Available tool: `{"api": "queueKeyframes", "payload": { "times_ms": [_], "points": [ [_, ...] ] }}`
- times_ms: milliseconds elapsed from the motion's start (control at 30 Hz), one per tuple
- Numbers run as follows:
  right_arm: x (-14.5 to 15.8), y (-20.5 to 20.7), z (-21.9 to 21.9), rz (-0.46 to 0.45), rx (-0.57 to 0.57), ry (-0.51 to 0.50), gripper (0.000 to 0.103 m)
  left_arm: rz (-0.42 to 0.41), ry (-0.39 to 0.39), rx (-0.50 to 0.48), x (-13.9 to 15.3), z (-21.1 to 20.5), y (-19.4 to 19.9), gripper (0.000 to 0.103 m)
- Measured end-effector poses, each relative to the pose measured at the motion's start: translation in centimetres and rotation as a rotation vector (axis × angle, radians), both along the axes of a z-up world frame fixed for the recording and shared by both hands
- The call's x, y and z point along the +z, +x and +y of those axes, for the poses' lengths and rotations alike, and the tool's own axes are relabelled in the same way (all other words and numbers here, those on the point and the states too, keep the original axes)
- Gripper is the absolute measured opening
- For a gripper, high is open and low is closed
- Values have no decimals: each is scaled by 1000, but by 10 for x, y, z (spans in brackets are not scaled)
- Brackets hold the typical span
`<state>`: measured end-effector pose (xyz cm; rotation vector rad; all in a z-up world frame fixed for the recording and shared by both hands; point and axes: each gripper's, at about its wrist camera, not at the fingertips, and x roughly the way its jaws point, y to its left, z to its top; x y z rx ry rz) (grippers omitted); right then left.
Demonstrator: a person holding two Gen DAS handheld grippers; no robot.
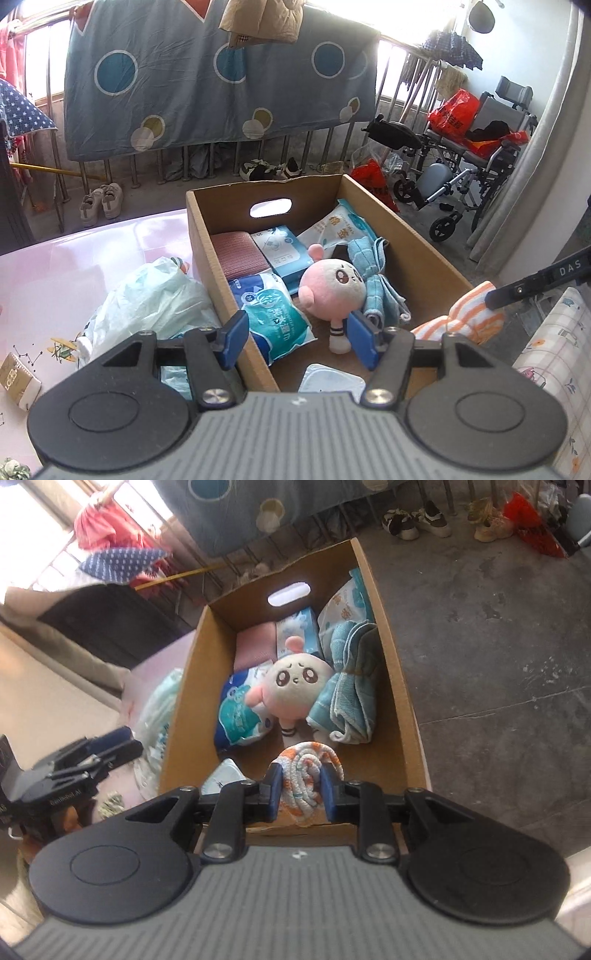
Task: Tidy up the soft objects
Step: 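Carry the striped sock into the box and open the right gripper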
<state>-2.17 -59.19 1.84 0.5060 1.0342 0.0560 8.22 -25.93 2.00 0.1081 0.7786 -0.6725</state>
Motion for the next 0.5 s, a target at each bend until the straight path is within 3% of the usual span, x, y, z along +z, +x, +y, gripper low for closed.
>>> {"api": "queueKeyframes", "payload": {
  "times_ms": [267,500],
  "points": [
    [-12,55,29,115,101,-329,24,-8,3,22,1,17,0,62],
    [-29,83,33,65,68,-377,26,-4,1,45,-1,31,-1,62]
  ]
}}
